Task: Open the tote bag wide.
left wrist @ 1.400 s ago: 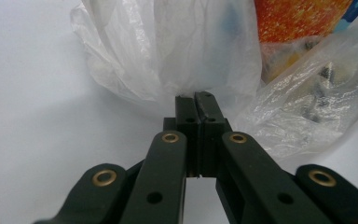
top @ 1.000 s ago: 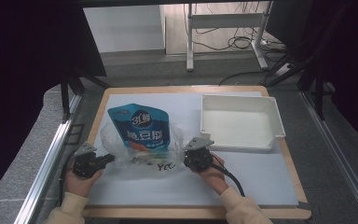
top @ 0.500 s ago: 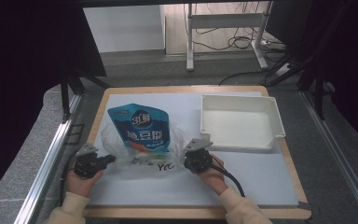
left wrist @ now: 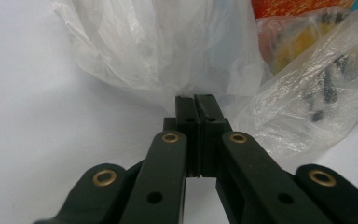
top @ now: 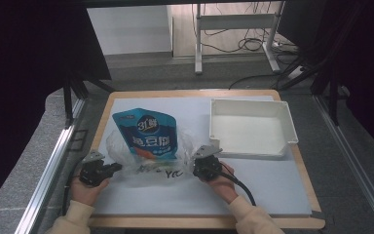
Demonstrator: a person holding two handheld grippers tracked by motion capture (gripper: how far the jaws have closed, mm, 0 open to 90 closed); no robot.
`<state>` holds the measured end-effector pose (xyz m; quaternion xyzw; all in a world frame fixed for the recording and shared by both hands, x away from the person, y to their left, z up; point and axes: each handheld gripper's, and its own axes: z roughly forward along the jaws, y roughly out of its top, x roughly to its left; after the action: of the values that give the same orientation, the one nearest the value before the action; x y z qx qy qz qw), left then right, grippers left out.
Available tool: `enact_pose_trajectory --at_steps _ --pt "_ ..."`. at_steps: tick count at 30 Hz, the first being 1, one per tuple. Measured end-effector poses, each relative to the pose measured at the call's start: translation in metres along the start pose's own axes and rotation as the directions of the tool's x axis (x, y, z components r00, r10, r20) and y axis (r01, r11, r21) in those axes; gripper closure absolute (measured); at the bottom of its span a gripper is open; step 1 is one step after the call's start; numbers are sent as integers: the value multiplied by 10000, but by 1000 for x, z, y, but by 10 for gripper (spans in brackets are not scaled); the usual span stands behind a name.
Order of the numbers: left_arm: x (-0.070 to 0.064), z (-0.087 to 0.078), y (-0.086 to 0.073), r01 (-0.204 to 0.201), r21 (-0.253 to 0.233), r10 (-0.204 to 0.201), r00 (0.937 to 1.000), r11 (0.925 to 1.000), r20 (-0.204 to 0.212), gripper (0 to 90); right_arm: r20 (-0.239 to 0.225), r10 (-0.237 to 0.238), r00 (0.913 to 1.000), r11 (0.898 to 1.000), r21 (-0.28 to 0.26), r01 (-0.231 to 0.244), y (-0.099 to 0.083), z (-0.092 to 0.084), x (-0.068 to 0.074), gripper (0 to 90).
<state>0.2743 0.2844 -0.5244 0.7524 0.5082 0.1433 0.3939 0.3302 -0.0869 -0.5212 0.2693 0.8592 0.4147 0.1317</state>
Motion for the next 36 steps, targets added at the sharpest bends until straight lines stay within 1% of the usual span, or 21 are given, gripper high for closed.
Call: enact_pose_trajectory --at_steps 3,7,16,21,36 --pt "-1 1 0 -5 18 5 10000 10000 -23 900 8 17 10000 10000 5 -17 0 0 0 828" --pt "-1 4 0 -122 138 123 9999 9998 -72 900 53 80 10000 9999 99 -81 -2 2 -2 828" --pt "-1 6 0 -150 204 151 9999 9997 -63 900 85 133 9999 9997 205 -135 -5 4 -4 828" --pt "-2 8 -1 -167 283 169 9998 9995 -59 900 119 86 9999 9995 304 -89 -7 6 -4 825" --pt "-2 10 -1 -177 368 179 9998 9992 -53 900 134 73 9999 9994 332 -77 -8 7 -4 809"
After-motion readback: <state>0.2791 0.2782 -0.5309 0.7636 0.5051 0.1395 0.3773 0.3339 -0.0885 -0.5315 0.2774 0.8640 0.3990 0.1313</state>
